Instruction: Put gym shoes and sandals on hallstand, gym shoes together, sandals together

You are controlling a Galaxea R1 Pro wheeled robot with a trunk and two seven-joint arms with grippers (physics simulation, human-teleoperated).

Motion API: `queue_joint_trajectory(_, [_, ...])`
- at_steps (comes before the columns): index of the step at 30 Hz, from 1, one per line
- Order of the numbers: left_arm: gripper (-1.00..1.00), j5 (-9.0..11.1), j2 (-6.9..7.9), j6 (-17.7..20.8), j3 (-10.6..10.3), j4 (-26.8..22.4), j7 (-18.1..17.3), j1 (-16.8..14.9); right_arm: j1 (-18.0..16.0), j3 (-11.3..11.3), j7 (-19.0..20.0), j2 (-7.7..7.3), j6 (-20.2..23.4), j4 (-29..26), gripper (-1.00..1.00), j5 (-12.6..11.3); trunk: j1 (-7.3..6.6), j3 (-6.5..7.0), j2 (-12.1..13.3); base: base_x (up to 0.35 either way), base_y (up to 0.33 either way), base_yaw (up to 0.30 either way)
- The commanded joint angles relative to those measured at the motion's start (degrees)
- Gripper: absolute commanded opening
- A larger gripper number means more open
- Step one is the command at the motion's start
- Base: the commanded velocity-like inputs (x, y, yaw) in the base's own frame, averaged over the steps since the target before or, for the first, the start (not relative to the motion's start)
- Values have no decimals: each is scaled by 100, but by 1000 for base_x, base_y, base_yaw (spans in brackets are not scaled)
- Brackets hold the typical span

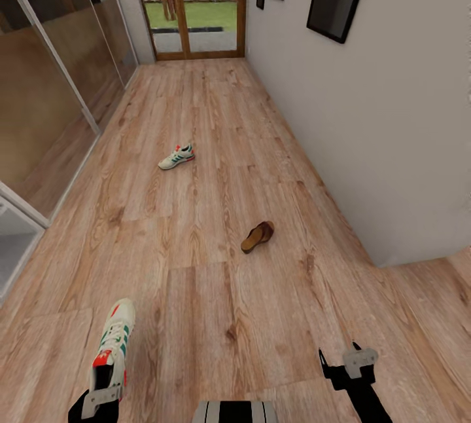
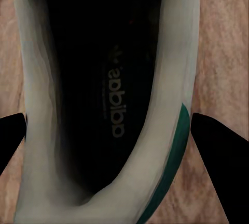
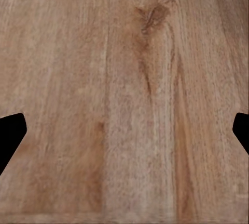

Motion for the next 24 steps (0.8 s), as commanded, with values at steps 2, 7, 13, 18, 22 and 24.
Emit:
queue_joint_trajectory(2, [-100, 35, 2, -85, 26, -44, -5, 59, 18, -12, -3, 3, -203, 204, 100, 52, -45, 52, 81, 0, 0, 0])
queue_joint_trajectory(7, [-100, 41, -10, -269, 125, -269, -13, 321, 50, -140, -3, 4, -1028, 1162, 100, 51, -155, 186, 281, 0, 0, 0])
queue_joint_trajectory(13, [-100, 23, -38, -285, 138, -350, -14, 451, 54, -483, 5, 11, -1384, 1934, 100, 42, -287, 347, 522, 0, 0, 0])
queue_joint_trajectory(18, [-100, 0, -64, -285, 132, -337, -15, 459, 54, -510, 6, 31, -1405, 2026, 100, 42, -397, 481, 722, 0, 0, 0])
queue_joint_trajectory(22, [-100, -18, -76, -285, 126, -333, -15, 459, 54, -513, 11, 37, -1407, 2054, 100, 42, -485, 589, 883, 0, 0, 0])
queue_joint_trajectory(24, [-100, -25, -82, -285, 118, -330, -15, 460, 54, -513, 13, 38, -1407, 2064, 100, 42, -528, 642, 963, 0, 0, 0])
